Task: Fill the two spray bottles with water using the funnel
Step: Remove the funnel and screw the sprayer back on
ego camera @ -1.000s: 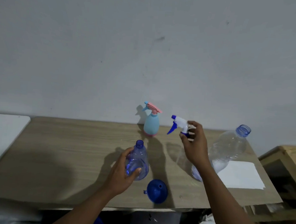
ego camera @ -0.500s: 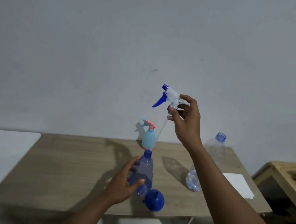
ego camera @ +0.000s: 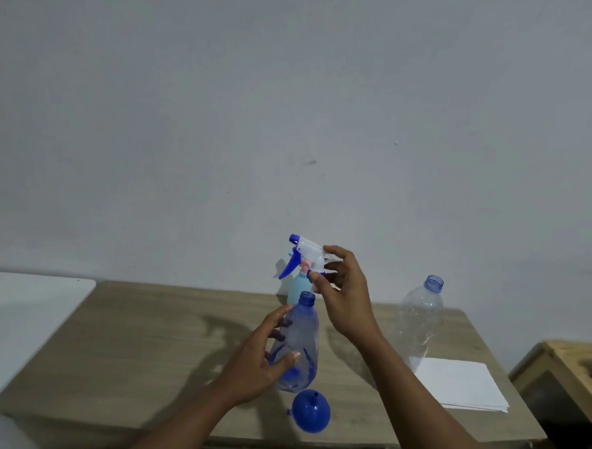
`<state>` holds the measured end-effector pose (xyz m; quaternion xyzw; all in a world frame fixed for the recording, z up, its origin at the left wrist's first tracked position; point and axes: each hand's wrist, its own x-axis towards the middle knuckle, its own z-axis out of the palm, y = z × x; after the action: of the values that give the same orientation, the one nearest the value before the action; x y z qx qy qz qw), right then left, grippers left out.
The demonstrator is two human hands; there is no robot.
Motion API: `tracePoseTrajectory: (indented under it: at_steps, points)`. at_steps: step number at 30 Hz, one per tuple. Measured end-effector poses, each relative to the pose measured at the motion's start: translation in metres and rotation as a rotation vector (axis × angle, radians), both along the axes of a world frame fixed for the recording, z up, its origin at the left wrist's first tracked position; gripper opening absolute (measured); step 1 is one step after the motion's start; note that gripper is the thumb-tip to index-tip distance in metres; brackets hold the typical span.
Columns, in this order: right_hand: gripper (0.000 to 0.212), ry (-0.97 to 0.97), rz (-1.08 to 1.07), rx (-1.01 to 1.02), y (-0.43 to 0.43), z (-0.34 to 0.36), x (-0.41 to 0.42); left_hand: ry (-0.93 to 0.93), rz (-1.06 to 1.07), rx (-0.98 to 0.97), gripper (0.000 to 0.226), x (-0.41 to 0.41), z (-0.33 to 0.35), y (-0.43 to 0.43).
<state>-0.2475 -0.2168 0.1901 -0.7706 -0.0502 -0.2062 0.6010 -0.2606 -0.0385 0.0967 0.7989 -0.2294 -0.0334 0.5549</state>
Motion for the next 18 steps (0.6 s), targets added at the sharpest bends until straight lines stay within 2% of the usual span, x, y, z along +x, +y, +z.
tracePoseTrajectory:
  at_steps: [10,18]
  points:
    - [0.035,0.068,0.041,0.105,0.006,-0.01,-0.018,-0.004,-0.003,-0.05,0.076,0.0,0.011,-0.004]
    - [0.032,0.102,0.144,-0.002,0.001,-0.003,-0.023,0.009,-0.039,-0.045,0.075,-0.003,0.017,0.001]
